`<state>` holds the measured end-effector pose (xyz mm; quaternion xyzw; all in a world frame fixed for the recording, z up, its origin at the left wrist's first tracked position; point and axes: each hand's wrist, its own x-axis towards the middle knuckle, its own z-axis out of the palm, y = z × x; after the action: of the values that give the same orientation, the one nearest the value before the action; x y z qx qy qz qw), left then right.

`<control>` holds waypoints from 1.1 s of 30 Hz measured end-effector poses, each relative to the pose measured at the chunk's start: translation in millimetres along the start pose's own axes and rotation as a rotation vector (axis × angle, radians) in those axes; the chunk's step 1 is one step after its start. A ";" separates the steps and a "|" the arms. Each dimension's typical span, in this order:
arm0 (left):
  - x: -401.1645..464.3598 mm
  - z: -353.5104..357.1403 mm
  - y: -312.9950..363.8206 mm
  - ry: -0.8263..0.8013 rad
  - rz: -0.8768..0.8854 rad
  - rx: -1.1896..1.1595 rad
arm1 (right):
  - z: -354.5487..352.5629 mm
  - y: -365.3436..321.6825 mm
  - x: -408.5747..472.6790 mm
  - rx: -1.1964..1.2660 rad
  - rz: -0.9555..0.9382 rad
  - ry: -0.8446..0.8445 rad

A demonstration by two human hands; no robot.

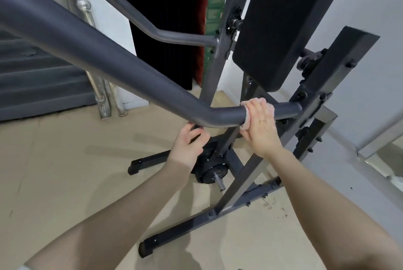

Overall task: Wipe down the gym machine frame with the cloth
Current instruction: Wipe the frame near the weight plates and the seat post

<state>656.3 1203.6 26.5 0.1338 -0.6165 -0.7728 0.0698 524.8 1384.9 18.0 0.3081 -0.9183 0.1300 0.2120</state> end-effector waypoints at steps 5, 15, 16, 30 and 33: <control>22.1 43.1 -18.3 0.135 -0.052 -0.211 | -5.4 58.6 7.5 -0.100 0.136 -0.145; 45.2 100.3 -38.8 0.232 -0.047 -0.444 | 7.8 101.4 11.5 0.056 -0.497 -0.057; 45.3 102.2 -40.0 0.253 -0.034 -0.463 | 5.9 118.6 12.8 0.073 -0.417 -0.080; 41.3 140.7 -36.5 0.381 -0.147 -0.569 | 8.7 161.5 -11.7 -0.003 -0.167 -0.056; 37.8 164.3 -39.3 0.186 -0.363 -0.410 | 11.0 143.6 -17.5 0.031 -0.041 -0.110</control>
<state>574.3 1355.8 17.3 0.2952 -0.4044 -0.8656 0.0123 444.8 1501.2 -15.4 0.3369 -0.9198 0.1229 0.1590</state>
